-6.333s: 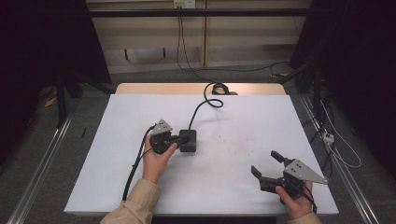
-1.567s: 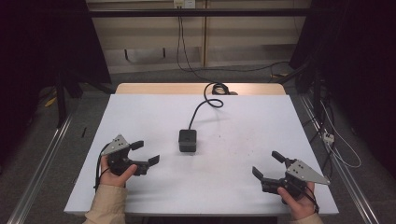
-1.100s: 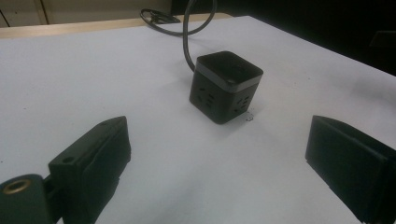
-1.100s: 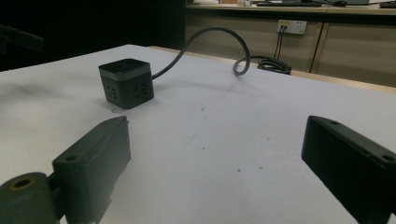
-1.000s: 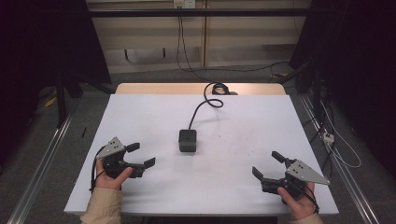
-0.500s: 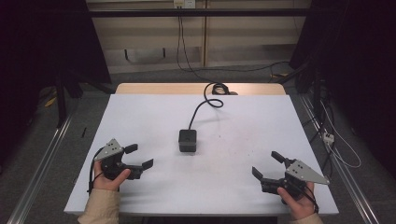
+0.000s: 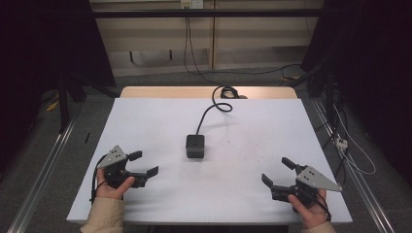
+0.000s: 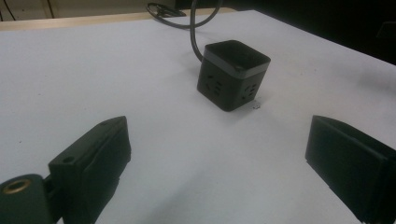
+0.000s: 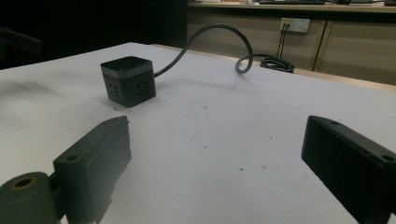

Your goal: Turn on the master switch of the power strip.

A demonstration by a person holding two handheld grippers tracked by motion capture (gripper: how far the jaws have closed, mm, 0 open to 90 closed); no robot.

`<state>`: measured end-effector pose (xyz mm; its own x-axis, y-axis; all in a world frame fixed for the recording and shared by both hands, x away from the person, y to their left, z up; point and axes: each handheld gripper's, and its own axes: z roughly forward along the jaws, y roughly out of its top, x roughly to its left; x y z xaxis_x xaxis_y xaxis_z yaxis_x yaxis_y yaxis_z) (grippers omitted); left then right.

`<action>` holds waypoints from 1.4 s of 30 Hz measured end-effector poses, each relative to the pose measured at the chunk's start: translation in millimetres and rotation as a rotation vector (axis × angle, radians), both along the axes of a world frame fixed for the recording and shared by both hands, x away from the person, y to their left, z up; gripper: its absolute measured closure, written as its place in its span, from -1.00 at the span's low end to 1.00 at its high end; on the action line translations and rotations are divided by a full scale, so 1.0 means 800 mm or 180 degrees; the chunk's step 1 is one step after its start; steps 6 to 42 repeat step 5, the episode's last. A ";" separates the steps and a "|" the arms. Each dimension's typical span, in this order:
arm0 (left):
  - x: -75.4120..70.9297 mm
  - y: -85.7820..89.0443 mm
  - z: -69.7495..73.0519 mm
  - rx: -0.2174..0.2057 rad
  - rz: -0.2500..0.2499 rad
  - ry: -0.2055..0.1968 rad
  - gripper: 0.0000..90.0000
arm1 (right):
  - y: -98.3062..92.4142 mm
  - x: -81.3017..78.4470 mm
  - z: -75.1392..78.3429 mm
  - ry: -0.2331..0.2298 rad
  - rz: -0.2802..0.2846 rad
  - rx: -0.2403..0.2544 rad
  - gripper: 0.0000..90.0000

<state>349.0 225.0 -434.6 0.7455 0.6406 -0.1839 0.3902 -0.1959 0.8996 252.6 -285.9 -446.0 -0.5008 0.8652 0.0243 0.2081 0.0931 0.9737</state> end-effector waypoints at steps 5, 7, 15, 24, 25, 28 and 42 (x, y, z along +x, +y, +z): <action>0.001 0.000 -0.002 0.0029 0.0021 0.0000 -0.86 | 0.002 0.001 -0.001 0.0010 0.0028 -0.0019 -0.83; 0.001 0.000 -0.002 0.0029 0.0021 0.0000 -0.86 | 0.002 0.001 -0.001 0.0010 0.0028 -0.0019 -0.83; 0.001 0.000 -0.002 0.0029 0.0021 0.0000 -0.86 | 0.002 0.001 -0.001 0.0010 0.0028 -0.0019 -0.83; 0.001 0.000 -0.002 0.0029 0.0021 0.0000 -0.86 | 0.002 0.001 -0.001 0.0010 0.0028 -0.0019 -0.83; 0.001 0.000 -0.002 0.0029 0.0021 0.0000 -0.86 | 0.002 0.001 -0.001 0.0010 0.0028 -0.0019 -0.83; 0.001 0.000 -0.002 0.0029 0.0021 0.0000 -0.86 | 0.002 0.001 -0.001 0.0010 0.0028 -0.0019 -0.83; 0.001 0.000 -0.002 0.0029 0.0021 0.0000 -0.86 | 0.002 0.001 -0.001 0.0010 0.0028 -0.0019 -0.83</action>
